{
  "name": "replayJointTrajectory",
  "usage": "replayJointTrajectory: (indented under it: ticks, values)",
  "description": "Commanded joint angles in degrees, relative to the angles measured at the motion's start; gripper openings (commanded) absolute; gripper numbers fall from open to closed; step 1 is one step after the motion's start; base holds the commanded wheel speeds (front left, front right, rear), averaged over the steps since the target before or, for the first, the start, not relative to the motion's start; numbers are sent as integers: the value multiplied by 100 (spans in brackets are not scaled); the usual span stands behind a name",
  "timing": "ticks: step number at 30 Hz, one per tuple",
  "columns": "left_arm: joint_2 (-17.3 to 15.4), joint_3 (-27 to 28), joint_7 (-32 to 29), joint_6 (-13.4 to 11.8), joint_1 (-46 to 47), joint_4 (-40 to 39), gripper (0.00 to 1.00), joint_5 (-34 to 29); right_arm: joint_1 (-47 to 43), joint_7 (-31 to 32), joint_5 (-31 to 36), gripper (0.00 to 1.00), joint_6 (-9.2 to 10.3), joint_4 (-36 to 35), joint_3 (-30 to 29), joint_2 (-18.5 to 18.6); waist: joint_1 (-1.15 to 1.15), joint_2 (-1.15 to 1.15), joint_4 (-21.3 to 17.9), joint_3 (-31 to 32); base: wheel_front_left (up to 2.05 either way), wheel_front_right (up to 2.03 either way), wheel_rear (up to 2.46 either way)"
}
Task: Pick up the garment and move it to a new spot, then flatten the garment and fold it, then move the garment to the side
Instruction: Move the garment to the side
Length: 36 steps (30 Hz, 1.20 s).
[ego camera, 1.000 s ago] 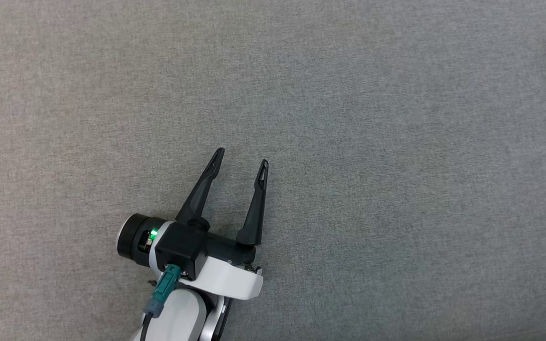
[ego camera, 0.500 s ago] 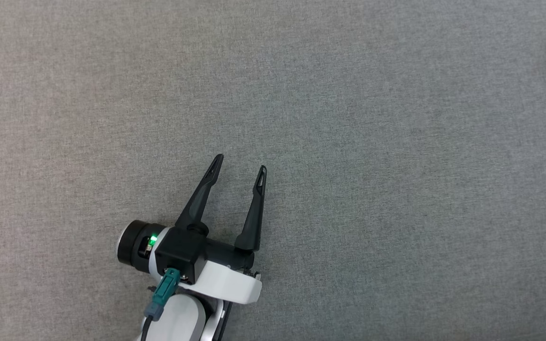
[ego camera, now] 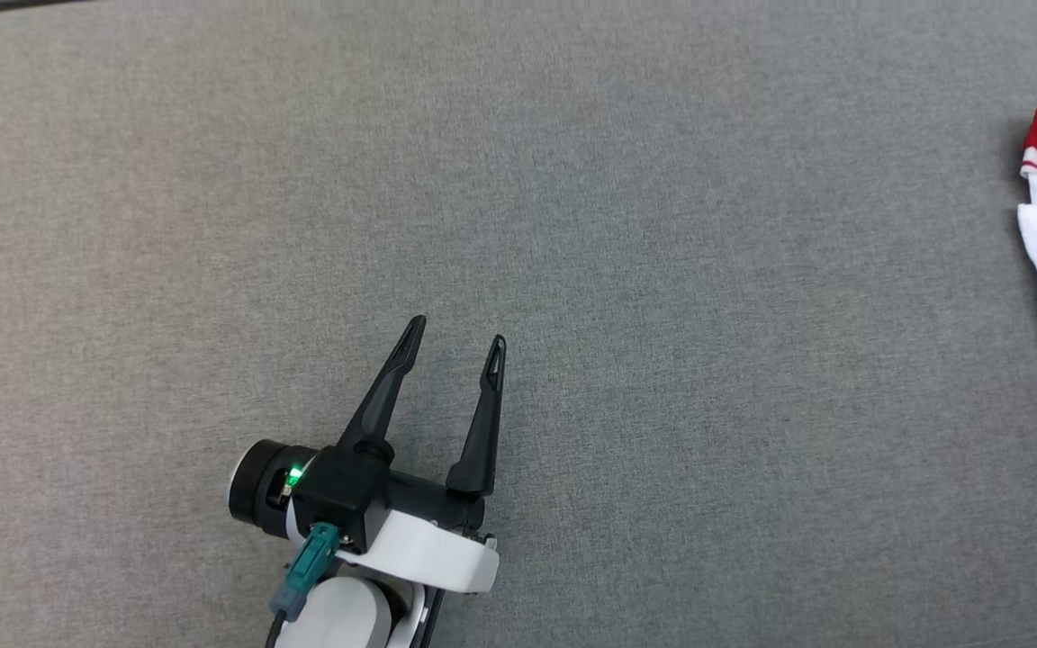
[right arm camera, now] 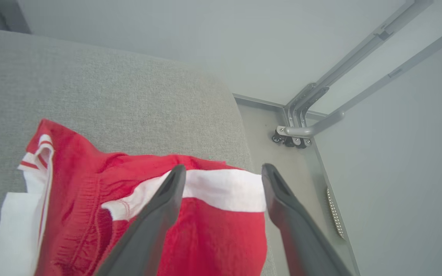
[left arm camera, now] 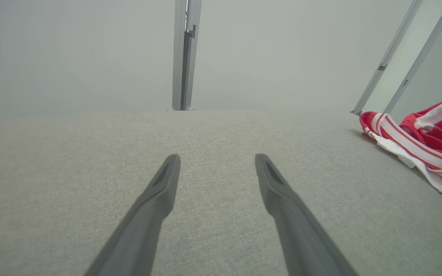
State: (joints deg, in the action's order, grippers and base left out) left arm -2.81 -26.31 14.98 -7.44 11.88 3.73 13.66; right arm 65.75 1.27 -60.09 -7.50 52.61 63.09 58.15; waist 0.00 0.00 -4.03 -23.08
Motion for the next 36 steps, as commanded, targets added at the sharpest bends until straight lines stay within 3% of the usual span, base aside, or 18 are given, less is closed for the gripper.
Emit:
replayJointTrajectory:
  ticks: [1,7,13,18,22,27,32,36]
  values:
    - [-23,26,23,8,-93,-20,100,26,78,-101,-68,100,2,-76,-51,-4,0,0,14,103,0,0,0]
    - [-24,110,23,-14,-227,-63,100,69,158,-554,-381,100,2,-695,-192,-177,0,0,0,396,0,0,0]
    - [-24,391,24,-56,-362,-180,100,10,-65,-1397,-670,100,2,-1515,-456,-520,0,0,-59,752,0,0,0]
    - [-21,717,24,-46,-494,-317,100,-61,-503,-1655,-737,100,2,-2155,-1143,-919,0,0,-106,1032,0,0,0]
    - [-23,1010,24,-56,-584,-455,100,-105,-1304,-1646,-102,100,2,-2733,-2528,-1493,0,0,-132,1200,0,0,0]
    - [-21,1305,23,-11,-715,-599,100,-138,-2682,-1648,1318,100,1,-3594,-4156,-2423,0,0,-132,1388,0,0,0]
    - [-20,1504,24,26,-888,-648,100,-171,-3934,-1650,2440,100,2,-4474,-5193,-3474,0,0,-104,1571,0,0,0]
    - [-20,1606,23,-56,-1052,-677,100,-111,-4783,-1650,3309,100,1,-4957,-5545,-4195,0,0,-79,1668,0,0,0]
